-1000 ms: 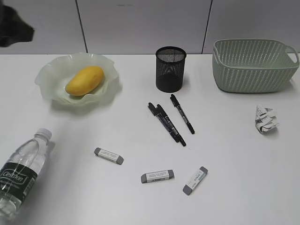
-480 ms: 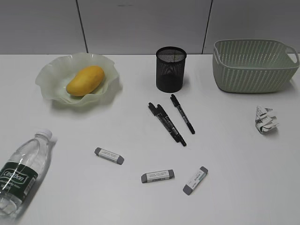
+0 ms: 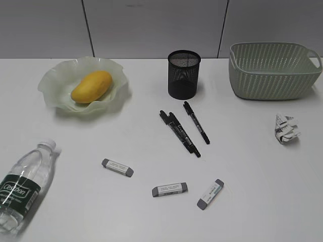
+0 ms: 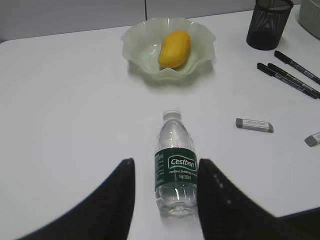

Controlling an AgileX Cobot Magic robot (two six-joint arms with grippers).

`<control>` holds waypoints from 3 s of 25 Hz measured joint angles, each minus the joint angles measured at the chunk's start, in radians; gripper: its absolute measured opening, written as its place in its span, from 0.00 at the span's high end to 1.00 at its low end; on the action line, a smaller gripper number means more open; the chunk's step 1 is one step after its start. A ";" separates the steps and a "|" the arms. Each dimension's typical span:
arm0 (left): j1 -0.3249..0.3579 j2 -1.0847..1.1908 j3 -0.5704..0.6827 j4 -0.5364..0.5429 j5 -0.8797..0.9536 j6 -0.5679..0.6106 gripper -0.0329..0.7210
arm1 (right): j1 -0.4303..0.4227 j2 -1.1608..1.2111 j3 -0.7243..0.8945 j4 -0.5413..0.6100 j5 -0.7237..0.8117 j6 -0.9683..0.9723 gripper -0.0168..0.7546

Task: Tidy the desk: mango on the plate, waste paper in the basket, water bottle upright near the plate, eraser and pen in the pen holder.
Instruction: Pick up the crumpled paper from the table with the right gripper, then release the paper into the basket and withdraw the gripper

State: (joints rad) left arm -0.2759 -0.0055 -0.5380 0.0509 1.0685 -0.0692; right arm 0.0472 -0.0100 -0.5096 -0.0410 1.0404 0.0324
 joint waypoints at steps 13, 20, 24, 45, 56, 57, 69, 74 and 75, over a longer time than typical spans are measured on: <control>0.088 -0.001 0.000 -0.003 -0.007 0.000 0.55 | 0.000 0.491 -0.028 -0.008 -0.252 -0.013 0.58; 0.144 -0.001 0.000 -0.003 -0.008 0.000 0.56 | 0.000 1.327 -0.160 0.021 -0.545 0.064 0.34; 0.145 -0.001 0.000 -0.003 -0.008 -0.001 0.56 | 0.000 1.685 -0.328 0.024 -0.583 0.069 0.33; 0.145 -0.001 0.000 -0.003 -0.008 -0.001 0.62 | 0.040 1.921 -0.605 0.052 -0.490 0.015 0.75; 0.145 -0.001 0.000 -0.003 -0.008 -0.001 0.63 | 0.051 1.686 -0.757 -0.013 -0.648 -0.018 0.96; 0.145 -0.001 0.000 -0.003 -0.008 -0.001 0.63 | 0.051 1.741 -0.803 -0.020 -0.657 -0.018 0.96; 0.145 -0.001 0.000 -0.003 -0.008 -0.001 0.64 | 0.051 2.024 -1.102 -0.035 -0.468 -0.017 0.20; 0.145 -0.001 0.000 -0.003 -0.008 -0.003 0.64 | 0.051 1.775 -0.914 -0.031 -0.427 -0.017 0.22; 0.145 -0.001 0.000 -0.003 -0.008 -0.003 0.64 | 0.051 1.707 -0.830 -0.024 -0.427 -0.017 0.22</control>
State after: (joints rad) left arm -0.1311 -0.0063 -0.5380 0.0478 1.0601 -0.0720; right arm 0.0984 1.6973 -1.3399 -0.0648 0.6130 0.0157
